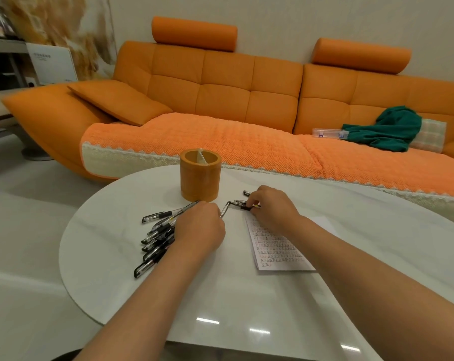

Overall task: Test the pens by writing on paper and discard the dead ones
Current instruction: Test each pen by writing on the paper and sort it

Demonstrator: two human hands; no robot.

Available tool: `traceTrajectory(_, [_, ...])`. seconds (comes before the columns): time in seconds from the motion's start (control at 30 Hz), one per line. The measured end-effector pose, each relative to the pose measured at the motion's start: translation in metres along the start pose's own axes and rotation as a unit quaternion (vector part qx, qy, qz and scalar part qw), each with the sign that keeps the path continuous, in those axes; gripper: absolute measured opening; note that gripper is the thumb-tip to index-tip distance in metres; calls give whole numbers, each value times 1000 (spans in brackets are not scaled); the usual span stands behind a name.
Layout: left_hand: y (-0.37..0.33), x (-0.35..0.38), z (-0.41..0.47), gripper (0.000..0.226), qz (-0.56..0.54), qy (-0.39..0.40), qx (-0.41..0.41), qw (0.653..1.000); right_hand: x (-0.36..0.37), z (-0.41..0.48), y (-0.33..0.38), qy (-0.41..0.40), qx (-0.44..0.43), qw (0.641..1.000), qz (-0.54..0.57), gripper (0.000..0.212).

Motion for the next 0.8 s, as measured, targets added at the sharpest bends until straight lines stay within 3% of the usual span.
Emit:
traceTrajectory(0.27, [-10,-1,-3,24,-46,21,64,997,-3,0,-7,-37,5,999,-4,19])
traceTrajectory(0.37, [-14,-2,-5,24,-43,30,80,995,-6,-10,-2,-95,-26,993,69,22])
traceTrajectory(0.5, [-20,0,-7,25,-25,40,97,994,-6,-38,6,-81,-69,981,162,38])
traceTrajectory(0.63, [-31,4,-8,24,-20,32,126,991,-2,-63,4,-47,-68,990,114,29])
traceTrajectory(0.8, [-40,8,-11,21,-35,44,157,986,-2,-86,-13,-65,-76,993,55,20])
Point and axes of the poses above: each hand's wrist, its own z-axis towards the middle knuckle, its own x-axis out of the palm, y = z × x, the point moved 3 cm from there along z, towards the middle knuckle, and after that the axes turned 13 degrees about y, right-handed, at the moved point
